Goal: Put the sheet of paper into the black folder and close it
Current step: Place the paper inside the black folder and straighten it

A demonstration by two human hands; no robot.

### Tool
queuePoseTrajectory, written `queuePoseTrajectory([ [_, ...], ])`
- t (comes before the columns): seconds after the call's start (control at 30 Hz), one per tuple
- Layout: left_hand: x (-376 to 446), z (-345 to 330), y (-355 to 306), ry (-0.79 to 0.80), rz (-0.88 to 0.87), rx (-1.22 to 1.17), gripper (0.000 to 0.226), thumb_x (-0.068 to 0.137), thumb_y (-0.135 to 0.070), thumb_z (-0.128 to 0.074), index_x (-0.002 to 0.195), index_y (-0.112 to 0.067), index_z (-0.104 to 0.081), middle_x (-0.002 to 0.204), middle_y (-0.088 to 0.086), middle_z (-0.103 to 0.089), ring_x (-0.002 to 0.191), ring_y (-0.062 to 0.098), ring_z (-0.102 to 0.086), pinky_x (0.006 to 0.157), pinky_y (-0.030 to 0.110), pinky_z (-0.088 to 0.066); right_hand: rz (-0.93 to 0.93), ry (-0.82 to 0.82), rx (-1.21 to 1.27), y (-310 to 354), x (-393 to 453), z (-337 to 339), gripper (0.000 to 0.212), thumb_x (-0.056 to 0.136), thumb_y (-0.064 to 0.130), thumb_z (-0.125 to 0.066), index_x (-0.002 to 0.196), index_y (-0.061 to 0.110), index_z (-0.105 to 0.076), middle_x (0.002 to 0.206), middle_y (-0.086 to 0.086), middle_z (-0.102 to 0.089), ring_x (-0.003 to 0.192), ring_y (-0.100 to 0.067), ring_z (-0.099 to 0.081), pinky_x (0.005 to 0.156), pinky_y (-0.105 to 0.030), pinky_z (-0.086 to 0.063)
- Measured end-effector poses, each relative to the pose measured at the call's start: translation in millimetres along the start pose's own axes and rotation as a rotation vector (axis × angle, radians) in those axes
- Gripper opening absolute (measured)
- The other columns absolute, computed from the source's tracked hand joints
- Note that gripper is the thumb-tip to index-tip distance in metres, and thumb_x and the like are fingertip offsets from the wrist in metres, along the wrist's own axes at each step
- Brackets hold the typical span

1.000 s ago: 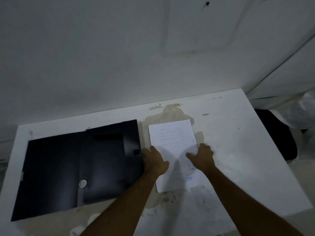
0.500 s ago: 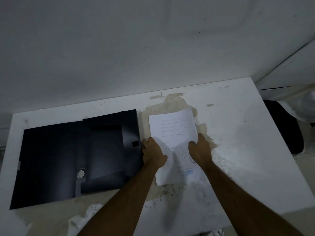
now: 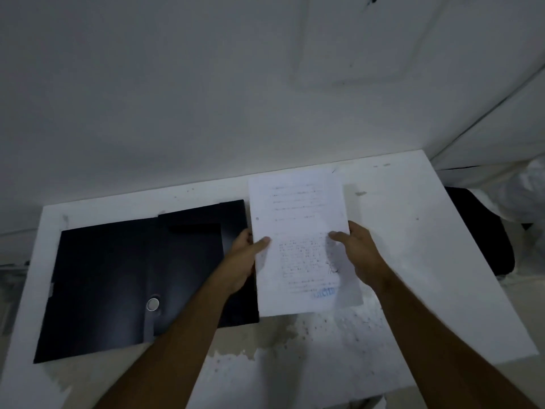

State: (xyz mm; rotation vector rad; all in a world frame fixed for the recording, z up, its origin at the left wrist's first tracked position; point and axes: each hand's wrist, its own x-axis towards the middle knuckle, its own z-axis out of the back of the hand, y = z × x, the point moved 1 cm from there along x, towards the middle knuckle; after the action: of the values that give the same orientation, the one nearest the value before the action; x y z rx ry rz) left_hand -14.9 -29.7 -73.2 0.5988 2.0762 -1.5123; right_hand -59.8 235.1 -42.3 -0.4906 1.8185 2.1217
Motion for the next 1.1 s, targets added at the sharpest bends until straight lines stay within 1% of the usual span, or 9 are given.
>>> queuePoseTrajectory([
  [0.1, -23.1, 35.4, -18.5, 0.035, -0.057, 0.004, 0.045, 0.093, -0.026, -0.07, 0.137, -0.025, -0.061, 0.132, -0.002, -0.071, 0.118, 0.019, -0.07, 0.095, 0.035, -0.058, 0.004, 0.111, 0.006, 11.0, -4.9, -41.6, 0.026, 0.094, 0.014, -0.061, 0.114, 0.029, -0.069, 0.111, 0.017, -0.074, 0.098, -0.006, -0.07, 0.076, -0.021, -0.053],
  [0.2, -45.9, 77.8, -29.7, -0.091, -0.113, 0.064, 0.041, 0.098, -0.018, -0.062, 0.139, -0.023, -0.06, 0.132, -0.002, -0.071, 0.12, 0.019, -0.068, 0.103, 0.038, -0.053, 0.022, 0.201, 0.011, 17.0, -14.0, -91.4, 0.022, 0.095, 0.017, -0.064, 0.112, 0.027, -0.07, 0.112, 0.012, -0.074, 0.093, -0.004, -0.073, 0.07, -0.016, -0.056],
  [0.33, -77.1, 143.6, -40.0, -0.22, -0.154, 0.135, 0.032, 0.099, -0.014, -0.059, 0.124, -0.033, -0.065, 0.119, -0.014, -0.075, 0.108, 0.006, -0.072, 0.094, 0.028, -0.056, 0.076, 0.251, -0.104, 13.8, -24.2, -151.6, 0.02, 0.096, 0.029, -0.063, 0.11, 0.015, -0.069, 0.109, 0.001, -0.074, 0.098, -0.017, -0.072, 0.079, -0.029, -0.057],
  [0.4, -91.8, 182.6, -42.6, -0.292, -0.159, 0.139, 0.034, 0.099, -0.011, -0.058, 0.128, -0.029, -0.063, 0.117, -0.013, -0.075, 0.105, 0.007, -0.073, 0.093, 0.028, -0.055, 0.15, 0.192, -0.232, 3.0, -29.5, -173.3, 0.02, 0.095, 0.028, -0.065, 0.11, 0.014, -0.067, 0.109, -0.002, -0.071, 0.099, -0.024, -0.068, 0.08, -0.026, -0.053],
  [0.53, -117.6, 266.9, -44.7, -0.437, -0.119, 0.178, 0.046, 0.101, -0.007, -0.053, 0.147, -0.015, -0.05, 0.136, 0.0, -0.063, 0.12, 0.02, -0.061, 0.101, 0.035, -0.046, 0.215, 0.192, -0.636, -27.4, -35.5, -194.4, 0.051, 0.09, 0.031, -0.07, 0.136, 0.017, -0.055, 0.149, -0.012, -0.043, 0.134, -0.029, -0.045, 0.108, -0.036, -0.041],
  [0.6, -126.3, 305.1, -46.0, -0.481, -0.09, 0.203, 0.05, 0.102, -0.009, -0.053, 0.151, -0.013, -0.045, 0.148, 0.005, -0.054, 0.133, 0.028, -0.052, 0.112, 0.043, -0.037, 0.149, 0.259, -0.77, -39.4, -38.4, -202.4, 0.071, 0.087, 0.039, -0.071, 0.148, 0.018, -0.04, 0.161, -0.013, -0.025, 0.141, -0.033, -0.036, 0.112, -0.044, -0.04],
  [0.7, -135.3, 346.5, -47.4, -0.515, -0.064, 0.261, 0.052, 0.102, -0.013, -0.054, 0.152, -0.012, -0.043, 0.153, 0.008, -0.051, 0.139, 0.033, -0.047, 0.119, 0.053, -0.032, 0.129, 0.306, -0.869, -51.9, -43.0, -213.7, 0.085, 0.088, 0.04, -0.071, 0.154, 0.012, -0.026, 0.163, -0.012, -0.019, 0.14, -0.034, -0.038, 0.112, -0.047, -0.041],
  [0.87, -132.4, 373.6, -40.3, -0.493, 0.0, 0.317, 0.051, 0.101, -0.018, -0.055, 0.151, -0.011, -0.044, 0.152, 0.011, -0.051, 0.139, 0.037, -0.047, 0.117, 0.059, -0.033, 0.097, 0.266, -0.95, -61.4, -45.8, -219.6, 0.087, 0.091, 0.035, -0.068, 0.157, 0.012, -0.017, 0.166, -0.012, -0.007, 0.143, -0.036, -0.036, 0.113, -0.045, -0.039],
  [1.1, -111.6, 373.3, -29.1, -0.456, 0.055, 0.334, 0.052, 0.102, -0.013, -0.053, 0.152, -0.005, -0.04, 0.153, 0.015, -0.049, 0.139, 0.037, -0.047, 0.117, 0.053, -0.035, 0.078, 0.23, -0.964, -64.4, -44.9, -224.0, 0.087, 0.09, 0.035, -0.069, 0.157, 0.013, -0.017, 0.167, -0.011, -0.004, 0.143, -0.036, -0.035, 0.112, -0.044, -0.039],
])
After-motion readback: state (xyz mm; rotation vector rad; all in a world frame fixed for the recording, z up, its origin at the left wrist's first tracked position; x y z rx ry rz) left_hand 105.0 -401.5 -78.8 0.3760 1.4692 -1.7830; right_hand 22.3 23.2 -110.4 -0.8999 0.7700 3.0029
